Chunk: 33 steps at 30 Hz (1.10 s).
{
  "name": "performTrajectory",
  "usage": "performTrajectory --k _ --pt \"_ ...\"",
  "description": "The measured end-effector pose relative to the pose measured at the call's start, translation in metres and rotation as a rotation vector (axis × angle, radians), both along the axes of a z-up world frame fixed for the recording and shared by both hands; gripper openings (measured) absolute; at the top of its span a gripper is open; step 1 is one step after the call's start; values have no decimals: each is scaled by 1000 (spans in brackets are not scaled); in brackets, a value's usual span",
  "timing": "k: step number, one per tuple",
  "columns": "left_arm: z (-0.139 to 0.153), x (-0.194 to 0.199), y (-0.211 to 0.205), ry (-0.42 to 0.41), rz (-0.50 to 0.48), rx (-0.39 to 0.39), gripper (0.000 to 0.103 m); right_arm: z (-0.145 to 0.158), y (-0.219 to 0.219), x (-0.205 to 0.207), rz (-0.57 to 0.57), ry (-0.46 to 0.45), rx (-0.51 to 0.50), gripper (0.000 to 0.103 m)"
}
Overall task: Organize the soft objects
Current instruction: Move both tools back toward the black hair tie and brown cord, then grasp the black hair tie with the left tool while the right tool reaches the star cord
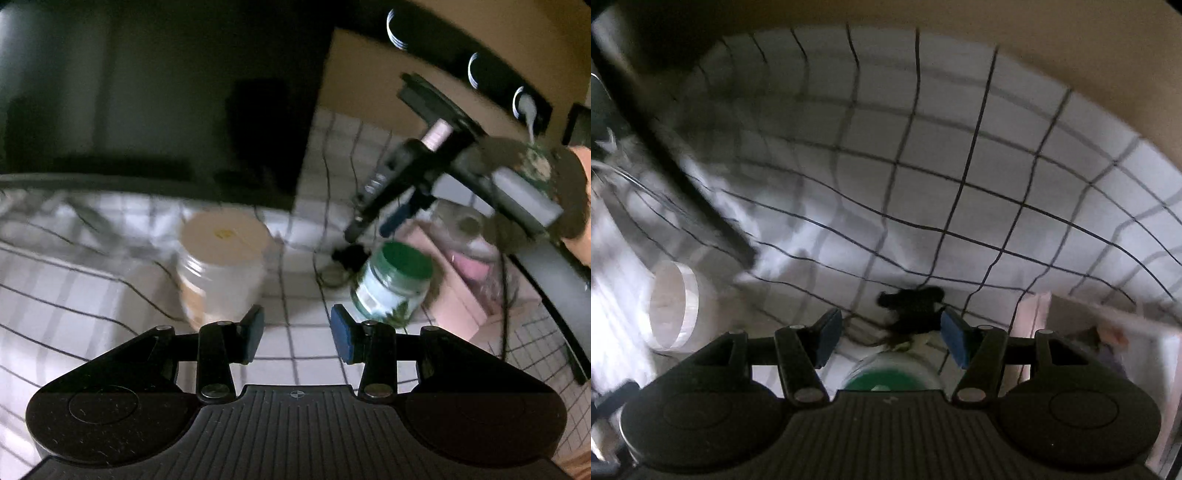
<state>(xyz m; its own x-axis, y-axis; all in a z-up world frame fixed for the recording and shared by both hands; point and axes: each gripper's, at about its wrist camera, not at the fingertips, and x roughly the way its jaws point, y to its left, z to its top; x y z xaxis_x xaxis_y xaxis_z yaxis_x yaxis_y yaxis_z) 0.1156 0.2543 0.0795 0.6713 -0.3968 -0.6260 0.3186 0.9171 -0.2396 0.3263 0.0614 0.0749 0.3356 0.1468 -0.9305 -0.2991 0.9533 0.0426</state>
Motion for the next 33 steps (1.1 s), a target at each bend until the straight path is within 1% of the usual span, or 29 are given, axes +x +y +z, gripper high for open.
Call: performTrajectory --k 3,5,7,8,9,10,15,17,19,20,21,22,23,25,27,33 --pt "-14 7 -3 57 -17 -4 44 -29 -5 25 -20 67 -17 60" --pt "-19 10 1 88 -19 1 44 -44 -9 35 -43 111 -19 60" --pt "-27 9 7 116 -15 2 44 -55 -10 40 -51 170 7 60" --pt "-30 9 9 124 -11 0 44 -54 -8 38 -54 166 17 60" --pt "-33 10 11 133 -6 -3 44 -53 -5 37 -41 168 30 48" --pt "-35 11 11 138 -2 -5 44 -50 -1 36 -13 172 49 38" --pt "-41 11 11 127 -3 -8 44 -22 26 22 97 163 167 38" --pt "-41 9 14 120 -5 -4 44 -13 37 13 128 177 193 38" --pt "-42 9 15 122 -2 -4 44 -4 52 -3 211 182 190 39" --pt "-42 9 16 125 1 -4 44 -1 59 -13 274 193 180 40" --pt "-43 8 16 128 7 -3 44 1 63 -18 306 198 163 47" --pt "-44 8 17 129 13 -3 44 3 66 -24 329 180 126 56" --pt "-44 7 17 132 19 -4 44 5 67 -28 343 151 90 58" --pt "-46 6 18 139 29 -8 44 6 68 -31 350 115 28 59" --pt "-48 5 18 146 38 -8 44 4 65 -24 319 110 -25 59" --pt "-46 4 15 148 51 -8 44 -31 56 4 227 151 -195 57"
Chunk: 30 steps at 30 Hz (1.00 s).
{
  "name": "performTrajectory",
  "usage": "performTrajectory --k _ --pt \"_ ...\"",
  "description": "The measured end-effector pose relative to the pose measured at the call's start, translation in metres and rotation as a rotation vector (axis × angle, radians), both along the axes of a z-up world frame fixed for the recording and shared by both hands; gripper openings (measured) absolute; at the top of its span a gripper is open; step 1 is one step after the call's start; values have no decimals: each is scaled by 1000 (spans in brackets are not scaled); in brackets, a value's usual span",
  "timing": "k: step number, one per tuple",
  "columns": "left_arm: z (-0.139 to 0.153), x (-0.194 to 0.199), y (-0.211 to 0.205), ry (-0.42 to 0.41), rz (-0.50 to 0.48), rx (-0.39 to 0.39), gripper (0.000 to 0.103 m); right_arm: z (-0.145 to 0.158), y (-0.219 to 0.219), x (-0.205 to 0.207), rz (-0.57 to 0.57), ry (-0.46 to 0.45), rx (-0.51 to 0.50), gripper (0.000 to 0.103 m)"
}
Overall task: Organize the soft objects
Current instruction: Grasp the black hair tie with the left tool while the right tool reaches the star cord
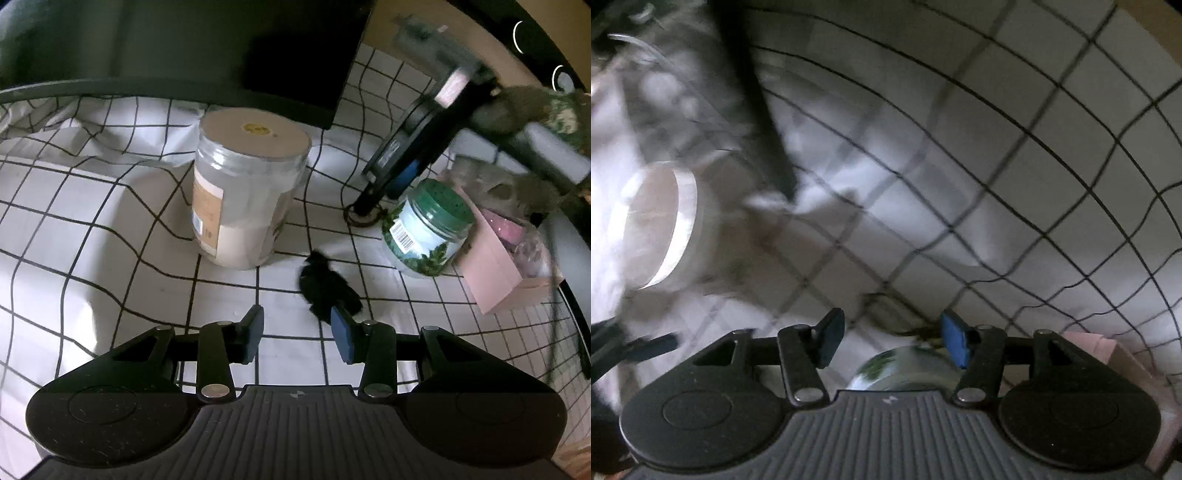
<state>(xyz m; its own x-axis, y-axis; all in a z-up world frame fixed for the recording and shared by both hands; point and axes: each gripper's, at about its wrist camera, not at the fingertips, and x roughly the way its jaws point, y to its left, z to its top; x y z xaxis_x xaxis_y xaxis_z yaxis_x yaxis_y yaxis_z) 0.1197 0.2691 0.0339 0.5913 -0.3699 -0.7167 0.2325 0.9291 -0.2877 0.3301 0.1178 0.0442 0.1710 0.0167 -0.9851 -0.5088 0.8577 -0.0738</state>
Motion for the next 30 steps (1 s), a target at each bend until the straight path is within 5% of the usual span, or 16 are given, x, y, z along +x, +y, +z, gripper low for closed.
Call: performTrajectory --k 2,4,9,20,28,30 --pt "1 0 -1 1 5 -2 44 -8 3 4 7 10 -34 47" --pt "1 0 -1 4 8 -7 44 -13 6 3 30 29 -54 22" --pt "0 1 -2 16 5 -2 44 13 6 -11 31 -13 54 2" --pt "5 -1 -6 14 -6 -6 44 78 12 -78 93 24 318 2" --pt "0 -1 1 56 40 -34 44 55 5 -140 148 -100 261 4" --pt "0 1 3 68 59 -47 44 47 -7 -146 109 -98 278 18"
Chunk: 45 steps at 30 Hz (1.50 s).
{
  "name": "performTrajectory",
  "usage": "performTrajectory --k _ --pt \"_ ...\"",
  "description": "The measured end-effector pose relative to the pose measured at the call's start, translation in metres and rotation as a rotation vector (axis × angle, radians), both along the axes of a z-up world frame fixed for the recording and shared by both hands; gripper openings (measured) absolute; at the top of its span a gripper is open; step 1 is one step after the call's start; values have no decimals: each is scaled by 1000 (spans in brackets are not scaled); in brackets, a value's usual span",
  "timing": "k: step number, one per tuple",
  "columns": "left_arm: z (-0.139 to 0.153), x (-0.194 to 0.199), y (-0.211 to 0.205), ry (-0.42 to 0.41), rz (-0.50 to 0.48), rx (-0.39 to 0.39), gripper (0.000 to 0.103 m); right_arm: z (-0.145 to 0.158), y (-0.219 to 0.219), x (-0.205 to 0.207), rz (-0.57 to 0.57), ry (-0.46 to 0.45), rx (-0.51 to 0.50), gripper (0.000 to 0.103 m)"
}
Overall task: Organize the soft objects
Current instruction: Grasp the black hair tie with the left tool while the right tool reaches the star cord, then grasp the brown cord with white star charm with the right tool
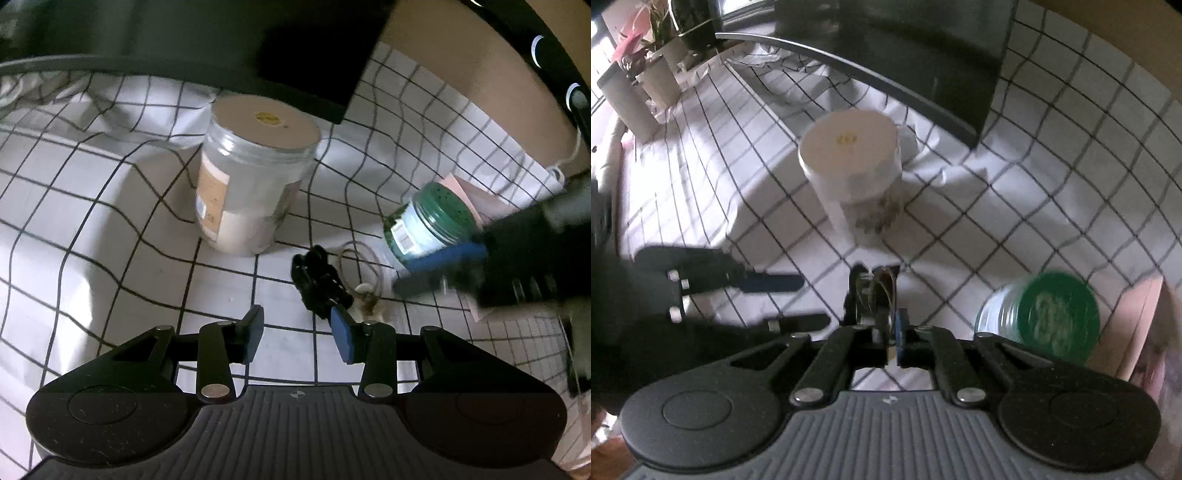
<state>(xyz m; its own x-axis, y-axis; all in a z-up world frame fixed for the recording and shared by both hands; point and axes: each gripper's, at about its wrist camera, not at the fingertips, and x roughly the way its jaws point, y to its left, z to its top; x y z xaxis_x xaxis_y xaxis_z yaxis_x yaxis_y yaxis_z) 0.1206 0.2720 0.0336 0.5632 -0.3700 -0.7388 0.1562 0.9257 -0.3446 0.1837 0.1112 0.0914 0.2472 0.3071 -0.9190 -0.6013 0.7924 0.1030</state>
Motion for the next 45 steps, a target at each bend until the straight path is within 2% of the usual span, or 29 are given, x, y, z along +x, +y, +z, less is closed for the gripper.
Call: performTrajectory --k 1,3,6,10,16,20,21,22,24,30,33,35,37,39,43,44,45 --pt "0 1 1 5 14 -11 44 -4 -8 -5 -35 -3 22 37" --pt "0 6 2 20 44 -46 44 -13 -19 -14 -85 -28 51 53" --pt "0 15 2 40 96 -108 44 -25 -27 -44 -84 -83 29 53" --pt "-5 25 1 84 165 -97 44 -26 -27 -76 -11 -207 -9 53" --pt "0 19 9 90 163 -64 44 -29 -6 -64 10 -284 49 53" --pt "3 14 16 94 169 -44 44 -52 21 -48 59 -347 -19 50" --pt "4 12 17 95 173 -41 44 -56 24 -46 64 -361 -36 42" --pt "5 12 16 94 175 -39 44 -59 25 -47 64 -361 -47 27" --pt "5 13 12 90 178 -36 44 -57 17 -51 65 -339 -22 14" --pt "1 23 -19 87 153 -31 44 -49 -17 -80 28 -367 -43 14" --pt "-3 31 -38 93 146 8 44 -51 -28 -89 12 -334 -37 14" --pt "-4 36 -48 86 141 56 44 -52 -32 -93 -5 -323 -22 20" --pt "-5 40 -55 76 140 104 44 -52 -34 -96 -22 -318 -12 41" --pt "-7 43 -60 73 138 130 44 -54 -35 -97 -46 -314 -2 53" --pt "-13 49 -69 79 113 179 44 -64 -37 -95 -77 -271 1 56" --pt "-14 49 -71 72 108 190 44 -65 -39 -95 -99 -279 14 58" --pt "-14 50 -73 67 103 200 44 -67 -39 -94 -114 -273 12 68"
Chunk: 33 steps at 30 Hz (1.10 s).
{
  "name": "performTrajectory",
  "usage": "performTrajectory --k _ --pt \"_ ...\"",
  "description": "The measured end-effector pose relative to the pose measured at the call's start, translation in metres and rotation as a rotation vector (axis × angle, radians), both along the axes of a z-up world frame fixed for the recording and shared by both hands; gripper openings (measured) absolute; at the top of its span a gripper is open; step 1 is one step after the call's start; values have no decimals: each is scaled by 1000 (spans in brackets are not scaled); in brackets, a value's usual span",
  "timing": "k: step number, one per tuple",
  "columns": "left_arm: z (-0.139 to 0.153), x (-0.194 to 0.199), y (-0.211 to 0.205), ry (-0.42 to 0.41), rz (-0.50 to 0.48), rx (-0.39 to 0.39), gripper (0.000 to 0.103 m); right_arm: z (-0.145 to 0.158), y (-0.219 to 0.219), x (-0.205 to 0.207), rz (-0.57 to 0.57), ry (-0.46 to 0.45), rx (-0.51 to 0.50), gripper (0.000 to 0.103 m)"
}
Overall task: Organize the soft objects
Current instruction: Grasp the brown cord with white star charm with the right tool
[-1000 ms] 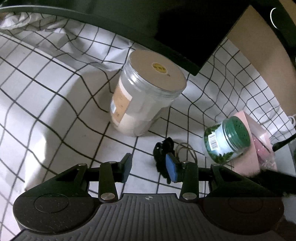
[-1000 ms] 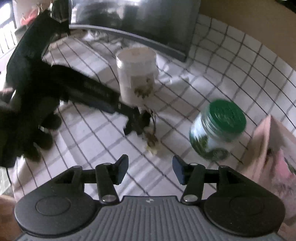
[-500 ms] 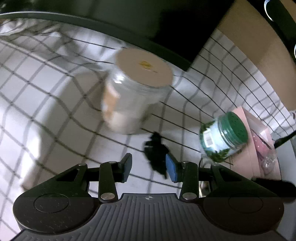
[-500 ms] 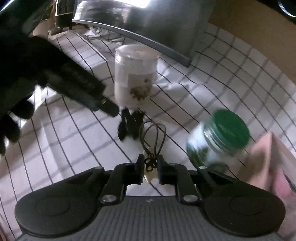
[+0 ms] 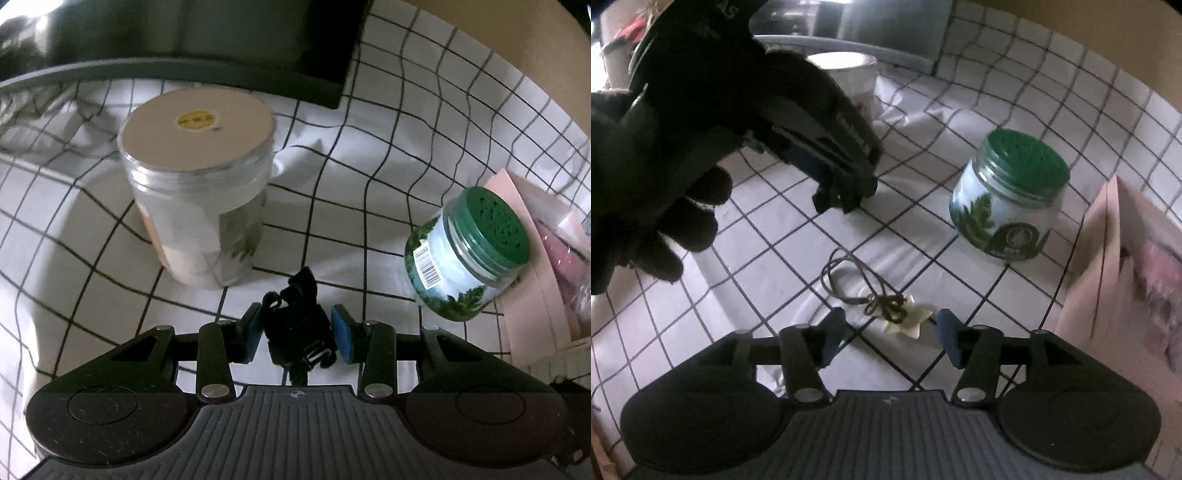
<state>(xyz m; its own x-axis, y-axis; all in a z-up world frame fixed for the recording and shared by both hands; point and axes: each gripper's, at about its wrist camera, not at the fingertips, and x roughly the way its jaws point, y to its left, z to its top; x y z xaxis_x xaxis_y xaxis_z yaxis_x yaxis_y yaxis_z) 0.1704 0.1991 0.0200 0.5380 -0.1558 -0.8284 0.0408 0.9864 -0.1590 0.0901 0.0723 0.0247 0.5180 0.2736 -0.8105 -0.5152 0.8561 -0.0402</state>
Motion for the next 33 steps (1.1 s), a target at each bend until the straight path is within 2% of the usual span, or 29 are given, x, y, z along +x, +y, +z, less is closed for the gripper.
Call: performTrajectory --k 5,8,10,12,18,23,24,26,28,32,33 --pt "-1 -1 0 -23 -36 34 42 -7 -8 6 -73 33 81 81" --pt "0 -5 3 -31 -73 50 41 -9 -3 4 -53 28 63 87" --pt "2 -10 5 -35 -96 60 40 -11 -3 5 -47 41 66 97" --pt "7 -14 13 -42 -100 59 40 -13 -2 3 -42 47 58 103" --pt "20 -23 37 -34 -51 33 40 -12 0 0 -77 42 59 103" --pt "20 -26 47 -25 -10 16 40 -9 3 6 -4 82 42 103" --pt "19 -27 46 -23 -7 13 40 -8 4 7 -5 85 44 101" --pt "18 -30 46 -20 -8 5 40 -5 5 6 -4 63 58 90" --pt "18 -33 45 -17 -11 -3 40 -1 6 6 -4 47 69 66" --pt "18 -40 46 -18 -18 -12 40 3 5 9 -28 43 75 44" --pt "19 -43 47 -22 -17 -14 39 3 6 9 -28 45 70 35"
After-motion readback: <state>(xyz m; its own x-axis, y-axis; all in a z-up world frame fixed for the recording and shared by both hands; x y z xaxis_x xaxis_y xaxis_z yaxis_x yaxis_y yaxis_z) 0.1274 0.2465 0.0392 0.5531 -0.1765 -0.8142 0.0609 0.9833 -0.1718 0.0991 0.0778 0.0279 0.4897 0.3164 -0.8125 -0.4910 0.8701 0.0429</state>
